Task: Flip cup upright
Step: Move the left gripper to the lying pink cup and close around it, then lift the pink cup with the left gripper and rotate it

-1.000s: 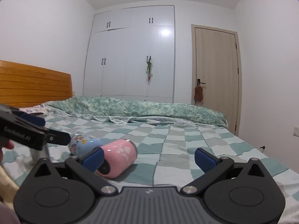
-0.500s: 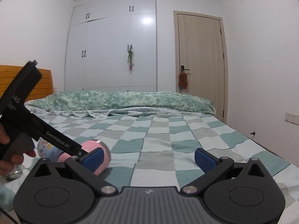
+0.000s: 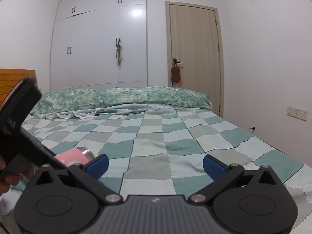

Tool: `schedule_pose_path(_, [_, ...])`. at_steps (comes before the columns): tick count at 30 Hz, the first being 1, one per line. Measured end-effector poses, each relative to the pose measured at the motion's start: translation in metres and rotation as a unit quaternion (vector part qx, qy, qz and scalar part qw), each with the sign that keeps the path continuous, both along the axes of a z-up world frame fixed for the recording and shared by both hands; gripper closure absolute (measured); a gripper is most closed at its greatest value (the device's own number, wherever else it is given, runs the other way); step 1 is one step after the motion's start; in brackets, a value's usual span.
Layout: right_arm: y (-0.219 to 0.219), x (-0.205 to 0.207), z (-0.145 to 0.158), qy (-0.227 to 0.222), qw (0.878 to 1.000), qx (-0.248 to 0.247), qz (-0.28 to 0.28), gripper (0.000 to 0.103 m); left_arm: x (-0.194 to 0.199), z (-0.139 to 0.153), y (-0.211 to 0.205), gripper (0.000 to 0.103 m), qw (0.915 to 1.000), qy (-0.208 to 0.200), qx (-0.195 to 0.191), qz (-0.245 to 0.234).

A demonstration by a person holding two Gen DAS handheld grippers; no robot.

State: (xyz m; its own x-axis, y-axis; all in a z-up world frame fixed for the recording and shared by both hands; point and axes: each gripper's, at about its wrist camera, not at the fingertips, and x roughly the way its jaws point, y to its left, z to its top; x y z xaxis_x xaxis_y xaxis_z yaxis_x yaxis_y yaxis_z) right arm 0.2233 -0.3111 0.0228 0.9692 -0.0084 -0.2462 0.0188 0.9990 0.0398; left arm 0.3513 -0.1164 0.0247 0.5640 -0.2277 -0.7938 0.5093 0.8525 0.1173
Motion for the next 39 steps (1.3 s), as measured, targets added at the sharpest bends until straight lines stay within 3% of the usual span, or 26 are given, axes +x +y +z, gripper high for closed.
schedule_pose_path(4, [0.003,0.006,0.002,0.0,1.0,-0.001,-0.012,0.0,0.006,-0.004,0.0,0.019,0.9993,0.001,0.014,-0.036])
schedule_pose_path(11, [0.011,0.017,0.002,0.031,0.999,-0.019,0.009,0.0,0.0,-0.005,0.01,0.019,0.9965,-0.013,-0.008,-0.082])
schedule_pose_path(15, [0.019,0.017,-0.003,0.071,0.996,-0.039,0.043,0.0,0.0,-0.006,0.011,0.018,0.9952,-0.016,-0.014,-0.095])
schedule_pose_path(20, [0.021,0.012,-0.009,0.088,0.994,-0.055,0.036,0.0,-0.001,-0.006,0.012,0.019,0.994,-0.023,-0.019,-0.106])
schedule_pose_path(26, [0.012,0.0,-0.003,0.069,0.996,-0.037,0.037,0.0,-0.012,0.003,0.012,0.019,0.9949,-0.013,-0.027,-0.097])
schedule_pose_path(39, [-0.024,-0.055,0.02,0.01,0.997,0.008,0.073,0.0,-0.077,0.052,-0.015,0.019,0.9977,-0.002,-0.056,-0.039])
